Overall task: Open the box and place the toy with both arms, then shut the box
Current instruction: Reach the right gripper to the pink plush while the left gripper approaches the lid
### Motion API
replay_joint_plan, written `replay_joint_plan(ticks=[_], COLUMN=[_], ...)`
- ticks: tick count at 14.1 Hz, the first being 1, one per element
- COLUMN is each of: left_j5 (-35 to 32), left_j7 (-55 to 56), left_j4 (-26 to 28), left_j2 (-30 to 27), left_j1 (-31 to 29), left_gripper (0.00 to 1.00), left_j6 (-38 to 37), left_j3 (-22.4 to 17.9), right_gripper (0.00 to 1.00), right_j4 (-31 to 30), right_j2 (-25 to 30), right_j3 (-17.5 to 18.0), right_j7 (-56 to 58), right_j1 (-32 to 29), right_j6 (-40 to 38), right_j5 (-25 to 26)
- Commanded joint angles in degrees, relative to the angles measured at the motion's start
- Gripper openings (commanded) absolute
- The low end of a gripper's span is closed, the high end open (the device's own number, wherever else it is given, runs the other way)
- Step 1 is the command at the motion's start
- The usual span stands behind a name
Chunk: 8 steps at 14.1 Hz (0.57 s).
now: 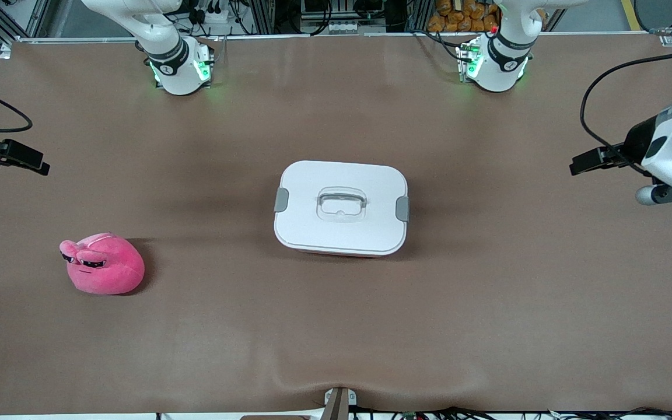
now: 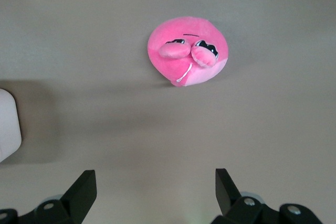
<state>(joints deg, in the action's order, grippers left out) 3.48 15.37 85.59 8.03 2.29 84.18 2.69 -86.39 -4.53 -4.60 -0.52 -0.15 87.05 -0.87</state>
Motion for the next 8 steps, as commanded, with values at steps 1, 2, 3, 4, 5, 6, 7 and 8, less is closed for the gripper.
replay_joint_plan(ticks=[1,2,3,4,5,6,7,8], left_j5=[2.31,3.11,3.81,3.82,3.99,4.43,4.43,4.43], left_j7=[5.79,8.6,11.06,13.35,15.55,17.83,19.77,21.09], left_j4=[-1.48,-1.48,-1.48,-1.48,-1.48,-1.66,-2.01,-2.71], left_j2=[1.46,1.81,2.34,2.61,2.96,3.48,4.01,4.88], left_j1=[1.4,1.84,2.8,3.07,3.51,4.38,4.57,4.65], left_gripper=[1.0,1.0,1.0,1.0,1.0,1.0,1.0,1.0], left_j6=[0.98,1.16,1.51,2.03,2.73,3.35,3.88,4.14], left_j3=[-0.31,-0.23,-0.31,-0.31,-0.23,-0.31,-0.31,-0.23], right_gripper=[1.0,1.0,1.0,1.0,1.0,1.0,1.0,1.0], right_j4=[1.49,1.58,1.58,1.58,1.58,1.58,1.75,2.36], right_j2=[-2.75,-4.33,-5.47,-5.83,-6.36,-7.5,-8.81,-9.09], right_j3=[-0.32,-0.32,-0.32,-0.23,-0.32,-0.32,-0.32,-0.32], right_j7=[0.26,0.26,0.26,0.26,0.35,0.35,0.35,0.26], right_j1=[0.67,0.59,0.76,1.11,1.55,1.81,2.34,3.13], right_j6=[1.71,3.03,3.82,4.27,4.62,4.97,5.58,6.98], right_j5=[1.31,1.31,1.31,1.31,1.4,1.57,1.66,2.62])
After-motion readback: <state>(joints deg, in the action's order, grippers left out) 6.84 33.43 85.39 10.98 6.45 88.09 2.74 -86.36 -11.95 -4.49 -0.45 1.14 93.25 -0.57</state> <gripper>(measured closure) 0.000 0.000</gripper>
